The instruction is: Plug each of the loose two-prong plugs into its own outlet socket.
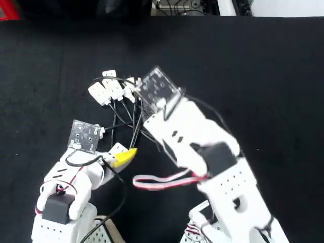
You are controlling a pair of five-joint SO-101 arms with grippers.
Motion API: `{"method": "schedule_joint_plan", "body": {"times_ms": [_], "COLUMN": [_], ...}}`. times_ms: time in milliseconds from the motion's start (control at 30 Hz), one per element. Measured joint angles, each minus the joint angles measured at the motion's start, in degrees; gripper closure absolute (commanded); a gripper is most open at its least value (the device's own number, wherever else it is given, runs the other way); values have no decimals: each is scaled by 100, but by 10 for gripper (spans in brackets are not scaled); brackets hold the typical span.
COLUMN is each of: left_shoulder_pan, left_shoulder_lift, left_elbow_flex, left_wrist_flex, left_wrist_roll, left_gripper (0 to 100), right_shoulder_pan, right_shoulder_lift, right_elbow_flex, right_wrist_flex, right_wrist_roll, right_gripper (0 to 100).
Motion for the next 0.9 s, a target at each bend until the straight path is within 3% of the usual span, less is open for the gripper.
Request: {"method": "schedule_joint_plan", "body": {"times_ms": [333, 533, 900], "left_shoulder_pan": [369, 273, -255], "left_shoulder_lift": [-9, -9, 18], "left_elbow_flex": [-360, -422, -431], "left_wrist_flex": [-176, -176, -202], "left_wrist_roll": [1064, 1398, 1662], "left_gripper": [608, 608, 606], "right_shoulder_pan": [-659, -844, -1407], "right_shoulder_lift": [-905, -1547, -2330], "right_elbow_flex": [1881, 2409, 2848], "right_wrist_flex": [-1873, -2013, -2048], "right_wrist_roll": [-2409, -2927, -2998], "right_gripper": [978, 985, 985]}}
